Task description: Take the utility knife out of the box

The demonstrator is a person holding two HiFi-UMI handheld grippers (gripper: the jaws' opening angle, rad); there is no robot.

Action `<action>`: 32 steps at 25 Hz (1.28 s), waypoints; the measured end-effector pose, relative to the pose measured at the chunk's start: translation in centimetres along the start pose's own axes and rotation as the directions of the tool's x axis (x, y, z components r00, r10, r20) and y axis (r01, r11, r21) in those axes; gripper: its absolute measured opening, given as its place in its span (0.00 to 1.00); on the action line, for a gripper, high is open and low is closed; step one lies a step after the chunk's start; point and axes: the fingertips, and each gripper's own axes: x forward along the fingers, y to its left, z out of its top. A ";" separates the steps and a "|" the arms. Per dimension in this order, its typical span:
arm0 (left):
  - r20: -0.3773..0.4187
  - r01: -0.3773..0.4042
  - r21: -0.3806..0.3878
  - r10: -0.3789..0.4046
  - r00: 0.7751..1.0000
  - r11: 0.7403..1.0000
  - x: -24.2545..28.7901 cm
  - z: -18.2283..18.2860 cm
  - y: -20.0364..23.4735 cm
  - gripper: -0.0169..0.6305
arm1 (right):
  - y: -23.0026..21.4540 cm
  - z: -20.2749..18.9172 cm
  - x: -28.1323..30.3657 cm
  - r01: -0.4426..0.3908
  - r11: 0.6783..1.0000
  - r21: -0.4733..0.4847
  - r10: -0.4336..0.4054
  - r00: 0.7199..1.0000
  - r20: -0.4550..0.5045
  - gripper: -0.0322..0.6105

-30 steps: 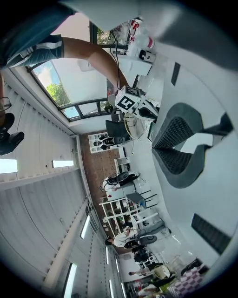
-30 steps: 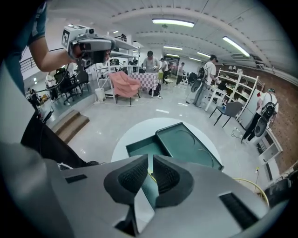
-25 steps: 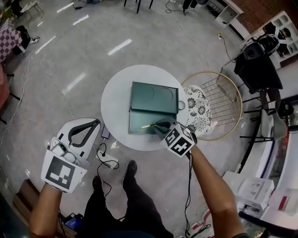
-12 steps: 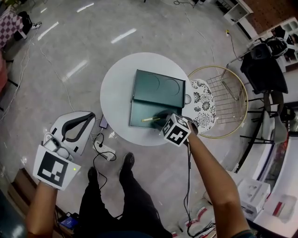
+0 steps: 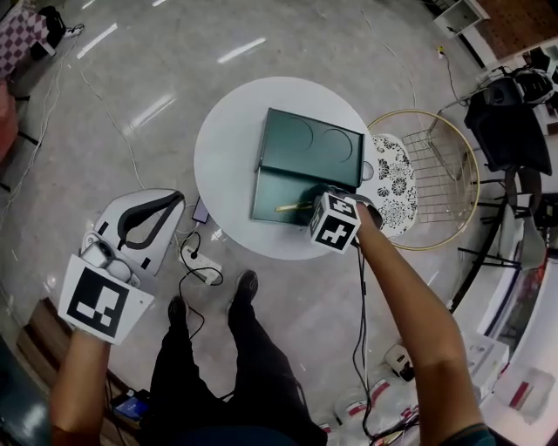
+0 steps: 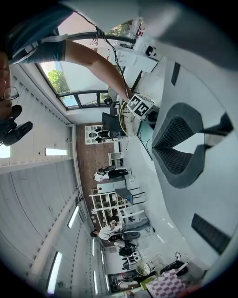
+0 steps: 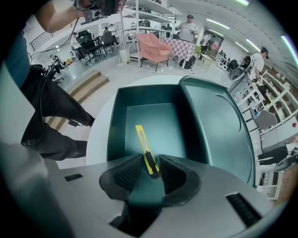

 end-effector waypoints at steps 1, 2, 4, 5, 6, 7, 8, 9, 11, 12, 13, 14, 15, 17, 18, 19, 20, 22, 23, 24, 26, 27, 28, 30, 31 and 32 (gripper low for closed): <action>-0.004 0.001 0.002 -0.001 1.000 1.000 0.0 -0.2 0.0 0.05 | 0.0 -0.1 0.2 -0.004 1.000 -0.012 0.004 1.000 -0.010 0.24; -0.006 0.003 0.003 -0.003 1.000 1.000 0.0 -0.4 0.0 0.05 | 0.1 -0.2 0.5 -0.006 1.000 -0.024 0.006 1.000 -0.021 0.24; -0.004 0.002 0.002 -0.002 1.000 1.000 0.2 -0.9 0.0 0.05 | 0.1 -0.4 1.1 -0.010 0.999 -0.046 0.008 0.999 -0.041 0.24; -0.001 0.002 0.003 -0.002 1.000 1.000 0.2 -1.0 0.1 0.05 | 0.1 -0.4 1.4 -0.012 0.999 -0.051 0.009 0.999 -0.046 0.24; 0.001 0.002 0.007 -0.002 1.000 1.000 0.3 -1.0 0.2 0.05 | 0.1 -0.3 1.6 -0.014 0.999 -0.053 0.012 0.999 -0.047 0.24; 0.003 0.002 0.012 -0.002 1.000 1.000 0.4 -1.0 0.2 0.05 | 0.1 -0.3 1.6 -0.018 0.999 -0.051 0.016 0.999 -0.045 0.24; 0.006 0.004 0.018 -0.004 1.000 1.000 0.4 -1.0 0.2 0.05 | 0.2 -0.3 1.7 -0.024 0.999 -0.046 0.022 0.999 -0.042 0.22; 0.010 0.005 0.023 -0.006 1.000 1.000 0.4 -0.9 0.2 0.05 | 0.4 -0.3 1.6 -0.029 0.999 -0.039 0.028 0.999 -0.037 0.20; 0.019 0.006 0.028 -0.007 1.000 1.000 0.1 -0.5 0.1 0.05 | 0.6 -0.1 1.5 -0.028 0.999 -0.020 0.028 0.999 -0.026 0.18; 0.023 0.006 0.030 -0.006 1.000 1.000 -0.1 -0.3 0.1 0.05 | 0.6 0.0 1.3 -0.022 1.000 -0.011 0.022 0.999 -0.024 0.18; 0.026 0.005 0.032 -0.006 1.000 0.999 -0.4 -0.1 0.1 0.05 | 0.6 0.0 1.2 -0.012 1.000 -0.002 0.012 1.000 -0.026 0.18; 0.027 0.005 0.034 -0.006 1.000 0.999 -0.6 0.2 0.2 0.05 | 0.5 0.0 1.1 -0.001 1.000 0.005 0.001 1.000 -0.029 0.18; 0.029 0.004 0.037 -0.005 1.000 0.999 -0.8 0.4 0.3 0.05 | 0.5 0.1 0.9 0.009 1.000 0.013 -0.009 1.000 -0.030 0.18; 0.030 0.002 0.043 -0.004 1.000 0.999 -1.1 0.8 0.5 0.05 | 0.4 0.2 0.6 0.024 0.999 0.030 -0.024 0.999 -0.023 0.18; 0.031 0.001 0.045 -0.002 1.000 0.999 -1.4 1.0 0.7 0.05 | 0.5 0.3 0.3 0.032 0.999 0.036 -0.031 0.999 -0.019 0.18; 0.032 0.000 0.048 -0.001 0.999 0.999 -1.6 1.3 0.9 0.05 | 0.6 0.5 0.0 0.039 0.998 0.041 -0.038 0.999 -0.017 0.18; 0.035 -0.002 0.052 0.000 0.999 0.999 -2.1 1.6 1.1 0.05 | 0.7 0.6 -0.4 0.045 0.998 0.045 -0.045 0.999 -0.017 0.18; 0.045 -0.003 0.062 0.001 0.999 0.998 -3.3 2.6 1.6 0.05 | 1.0 1.2 -1.5 0.063 0.996 0.055 -0.062 0.998 -0.019 0.18; 0.052 -0.004 0.067 0.001 0.999 0.998 -4.0 3.2 1.8 0.05 | 1.1 1.6 -2.3 0.076 0.995 0.061 -0.075 0.997 -0.018 0.18; 0.060 -0.005 0.072 0.001 0.998 0.997 -4.6 3.8 1.9 0.05 | 1.1 1.9 -3.2 0.089 0.994 0.068 -0.088 0.996 -0.016 0.18; 0.073 -0.007 0.084 0.001 0.997 0.996 -5.6 5.3 1.6 0.05 | 1.2 2.1 -5.0 0.112 0.990 0.081 -0.112 0.994 -0.008 0.18; 0.078 -0.009 0.091 0.002 0.997 0.996 -5.9 6.0 1.3 0.05 | 1.2 2.0 -5.9 0.122 0.989 0.086 -0.122 0.993 -0.002 0.18; 0.084 -0.011 0.097 0.003 0.996 0.995 -6.1 6.8 0.9 0.05 | 1.2 1.8 -6.8 0.132 0.987 0.092 -0.133 0.991 0.004 0.18; 0.099 -0.015 0.113 0.004 0.995 0.994 -6.7 8.3 0.7 0.05 | 1.0 2.0 -8.6 0.153 0.982 0.111 -0.156 0.988 0.018 0.18; 0.108 -0.016 0.120 0.003 0.994 0.993 -7.2 9.0 0.9 0.05 | 0.8 2.4 -9.5 0.164 0.979 0.125 -0.168 0.985 0.026 0.18; 0.116 -0.017 0.128 0.002 0.993 0.992 -7.9 9.7 1.2 0.05 | 0.8 3.0 -10.4 0.174 0.975 0.140 -0.180 0.983 0.034 0.18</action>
